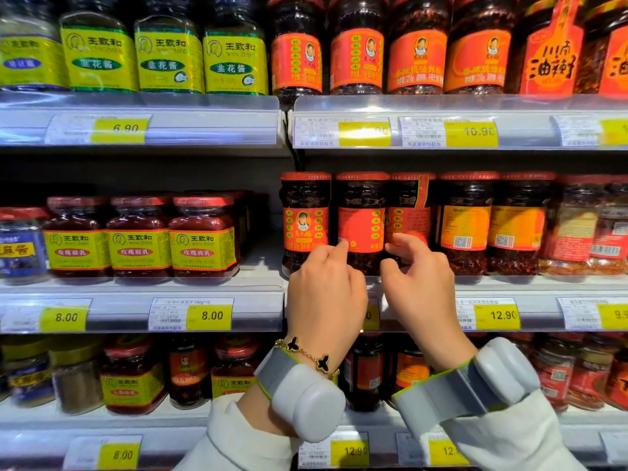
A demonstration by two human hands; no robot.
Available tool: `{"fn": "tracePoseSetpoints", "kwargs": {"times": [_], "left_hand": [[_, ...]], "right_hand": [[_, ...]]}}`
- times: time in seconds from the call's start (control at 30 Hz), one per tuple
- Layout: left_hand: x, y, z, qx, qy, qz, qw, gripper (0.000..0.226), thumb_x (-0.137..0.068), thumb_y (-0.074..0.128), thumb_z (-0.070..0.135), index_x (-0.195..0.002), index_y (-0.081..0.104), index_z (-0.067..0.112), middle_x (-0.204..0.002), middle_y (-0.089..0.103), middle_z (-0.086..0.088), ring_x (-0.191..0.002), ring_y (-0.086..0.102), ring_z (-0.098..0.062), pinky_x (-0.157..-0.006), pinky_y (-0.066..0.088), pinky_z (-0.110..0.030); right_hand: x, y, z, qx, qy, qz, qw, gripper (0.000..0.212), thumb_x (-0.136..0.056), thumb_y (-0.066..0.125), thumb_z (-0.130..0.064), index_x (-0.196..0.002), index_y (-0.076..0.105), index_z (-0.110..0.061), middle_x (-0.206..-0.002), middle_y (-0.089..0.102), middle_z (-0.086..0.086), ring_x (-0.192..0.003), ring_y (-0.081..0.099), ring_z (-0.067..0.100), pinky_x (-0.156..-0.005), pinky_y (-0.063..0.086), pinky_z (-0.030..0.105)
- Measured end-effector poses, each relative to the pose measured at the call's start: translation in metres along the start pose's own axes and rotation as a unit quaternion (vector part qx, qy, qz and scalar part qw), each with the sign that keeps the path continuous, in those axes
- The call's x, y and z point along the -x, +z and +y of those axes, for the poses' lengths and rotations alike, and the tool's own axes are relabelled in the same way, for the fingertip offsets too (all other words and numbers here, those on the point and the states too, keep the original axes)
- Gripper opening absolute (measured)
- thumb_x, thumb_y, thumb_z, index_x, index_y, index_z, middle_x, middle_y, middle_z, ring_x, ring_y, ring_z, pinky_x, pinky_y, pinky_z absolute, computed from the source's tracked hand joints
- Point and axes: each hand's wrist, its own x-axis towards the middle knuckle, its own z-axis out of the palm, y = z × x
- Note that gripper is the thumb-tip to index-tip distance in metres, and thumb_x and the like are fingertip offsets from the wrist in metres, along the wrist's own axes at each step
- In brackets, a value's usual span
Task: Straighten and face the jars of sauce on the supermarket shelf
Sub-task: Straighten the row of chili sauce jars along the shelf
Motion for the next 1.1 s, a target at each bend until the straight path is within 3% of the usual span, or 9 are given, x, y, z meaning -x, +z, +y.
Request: {"fn": "tracePoseSetpoints", "kwargs": {"times": [0.13, 0.27, 0.4, 0.57, 0.67, 0.8, 0.9, 0.97, 1.1], "left_hand": [[0.002, 0.002, -0.003, -0.002, -0.012, -0.01, 1.0, 0.044, -0.086, 0.045, 0.017, -0.129, 0.053, 0.016, -0.119, 0.062, -0.005, -0.103, 0.058, -0.023, -0.08, 0.042, -0.032], [0.002, 0.002, -0.004, -0.01, -0.018, -0.017, 1.0, 0.045, -0.087, 0.044, 0.019, -0.132, 0.05, 0.019, -0.121, 0.06, -0.004, -0.106, 0.055, -0.022, -0.078, 0.036, -0.031], [0.003, 0.002, -0.005, 0.001, -0.03, -0.022, 0.999, 0.044, -0.088, 0.044, 0.02, -0.132, 0.049, 0.017, -0.12, 0.056, -0.004, -0.103, 0.054, -0.022, -0.078, 0.034, -0.028], [0.005, 0.003, -0.002, 0.0, -0.022, -0.002, 1.0, 0.044, -0.085, 0.047, 0.016, -0.128, 0.053, 0.013, -0.115, 0.058, -0.007, -0.098, 0.056, -0.025, -0.073, 0.034, -0.029], [0.006, 0.003, -0.002, 0.003, -0.023, -0.003, 1.0, 0.04, -0.084, 0.05, 0.016, -0.123, 0.057, 0.013, -0.113, 0.062, -0.007, -0.098, 0.057, -0.026, -0.074, 0.034, -0.03], [0.006, 0.005, -0.004, 0.007, -0.035, -0.001, 0.999, 0.04, -0.086, 0.048, 0.018, -0.125, 0.056, 0.014, -0.118, 0.062, -0.005, -0.104, 0.057, -0.023, -0.077, 0.036, -0.031], [0.003, 0.007, -0.004, 0.002, -0.052, 0.0, 0.999, 0.041, -0.088, 0.045, 0.019, -0.128, 0.053, 0.015, -0.122, 0.06, -0.004, -0.108, 0.055, -0.021, -0.081, 0.036, -0.03], [0.003, 0.006, -0.003, -0.008, -0.05, -0.004, 0.999, 0.042, -0.088, 0.044, 0.019, -0.13, 0.051, 0.015, -0.123, 0.059, -0.003, -0.109, 0.053, -0.02, -0.081, 0.034, -0.028], [0.005, 0.006, 0.004, -0.01, -0.067, 0.017, 0.998, 0.046, -0.085, 0.047, 0.02, -0.13, 0.05, 0.017, -0.125, 0.055, -0.002, -0.108, 0.053, -0.022, -0.082, 0.035, -0.031]], "right_hand": [[0.004, 0.003, 0.002, 0.036, -0.018, -0.052, 0.998, 0.043, -0.082, 0.048, -0.012, -0.124, 0.05, -0.016, -0.102, 0.063, 0.007, -0.095, 0.027, 0.014, -0.071, 0.021, 0.02], [0.003, 0.001, -0.001, 0.017, -0.004, -0.031, 0.999, 0.04, -0.079, 0.049, -0.011, -0.118, 0.055, -0.016, -0.104, 0.063, 0.006, -0.097, 0.03, 0.015, -0.071, 0.023, 0.02], [0.005, 0.001, -0.003, 0.011, 0.006, -0.016, 1.0, 0.039, -0.079, 0.05, -0.01, -0.117, 0.057, -0.014, -0.108, 0.063, 0.003, -0.108, 0.039, 0.022, -0.08, 0.027, 0.02], [0.004, 0.007, -0.004, 0.051, 0.001, -0.031, 0.998, 0.049, -0.08, 0.048, -0.012, -0.129, 0.045, -0.011, -0.112, 0.06, 0.009, -0.109, 0.031, 0.024, -0.089, 0.03, 0.027], [0.004, 0.012, -0.003, 0.071, 0.002, -0.039, 0.997, 0.05, -0.079, 0.048, -0.011, -0.128, 0.044, -0.009, -0.104, 0.058, 0.015, -0.111, 0.03, 0.025, -0.096, 0.033, 0.032], [0.004, 0.008, -0.001, 0.032, 0.005, 0.004, 0.999, 0.039, -0.076, 0.051, -0.011, -0.114, 0.055, -0.016, -0.093, 0.057, 0.0, -0.098, 0.029, 0.013, -0.076, 0.025, 0.016], [0.004, 0.006, 0.0, 0.013, 0.001, 0.018, 1.0, 0.035, -0.077, 0.053, -0.012, -0.111, 0.057, -0.017, -0.092, 0.059, -0.006, -0.095, 0.029, 0.011, -0.068, 0.021, 0.014], [0.005, 0.005, 0.0, 0.008, -0.001, 0.012, 1.0, 0.039, -0.078, 0.053, -0.014, -0.116, 0.053, -0.017, -0.096, 0.06, -0.006, -0.097, 0.029, 0.013, -0.072, 0.022, 0.017], [0.006, 0.004, 0.0, 0.032, -0.021, -0.038, 0.999, 0.05, -0.079, 0.051, -0.016, -0.128, 0.044, -0.012, -0.111, 0.06, 0.007, -0.112, 0.028, 0.021, -0.096, 0.032, 0.031]]}}
